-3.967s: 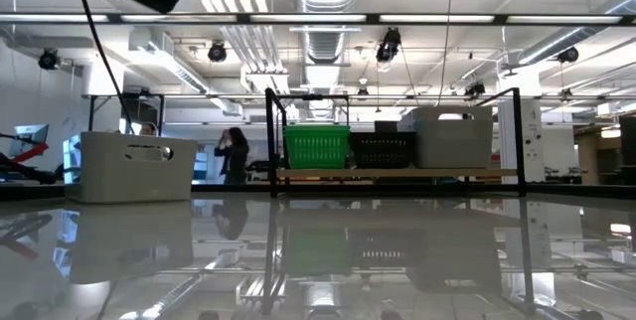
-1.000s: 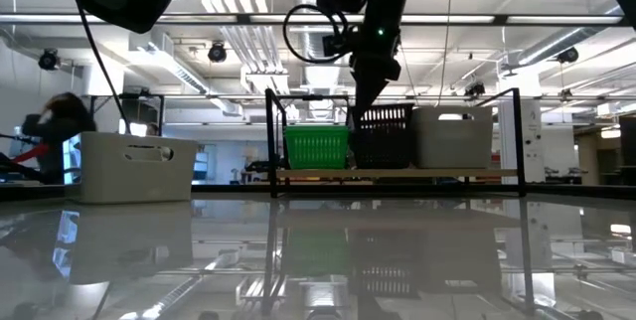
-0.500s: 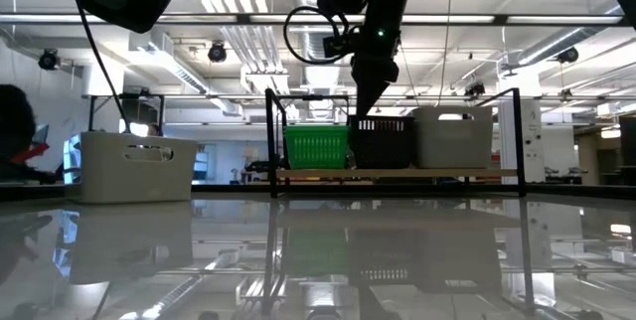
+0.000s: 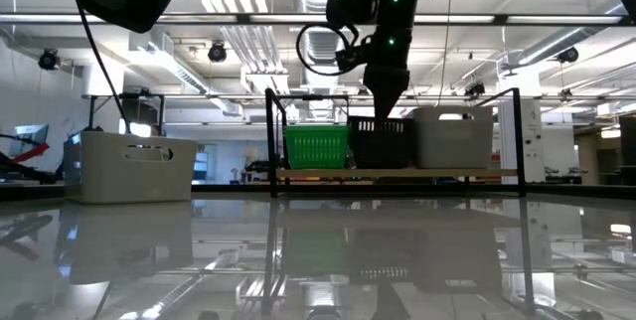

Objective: Stack baskets on shelf by color
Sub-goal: Stack the black bin on top of the other black bin on the shelf

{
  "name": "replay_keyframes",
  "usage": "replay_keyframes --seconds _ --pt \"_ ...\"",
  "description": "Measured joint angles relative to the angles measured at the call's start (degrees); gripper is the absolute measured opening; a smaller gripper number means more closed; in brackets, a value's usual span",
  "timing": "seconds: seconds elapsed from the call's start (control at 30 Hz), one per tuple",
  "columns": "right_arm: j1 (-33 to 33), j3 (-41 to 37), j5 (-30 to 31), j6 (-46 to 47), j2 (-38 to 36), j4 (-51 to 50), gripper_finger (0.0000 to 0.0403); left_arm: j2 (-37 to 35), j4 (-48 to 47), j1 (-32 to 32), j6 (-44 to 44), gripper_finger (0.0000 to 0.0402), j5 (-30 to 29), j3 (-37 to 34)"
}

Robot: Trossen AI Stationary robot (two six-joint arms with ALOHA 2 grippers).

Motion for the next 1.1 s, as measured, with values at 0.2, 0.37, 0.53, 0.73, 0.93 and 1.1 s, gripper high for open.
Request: replay_keyframes --seconds 0.2,0.37,0.53,0.73,0.93,1.1 --pt "-0.5 0.0 1.6 2.1 -0.9 -1.4 0.0014 0.0 0.0 0.0 0.0 0.0102 0.0 0.0" --pt "-1.1 0.0 2.0 4.0 -0.9 -4.1 0.0014 0.0 0.0 0.0 0.0 0.0102 0.0 0.0" --pt "-1.0 0.0 1.9 2.5 -0.9 -3.8 0.0021 0.0 0.0 0.1 0.0 0.0102 0.0 0.0" --pt "-0.5 0.0 1.5 1.0 -1.4 -4.1 0.0094 0.0 0.0 0.1 0.0 0.0102 0.0 0.0" --pt "0.0 0.0 -4.4 1.8 -1.8 -4.0 0.0159 0.0 0.0 0.1 0.0 0.0102 0.0 0.0" --pt "-0.7 -0.1 -4.6 2.0 -0.6 -3.6 0.0161 0.0 0.0 0.1 0.0 0.0102 0.0 0.0"
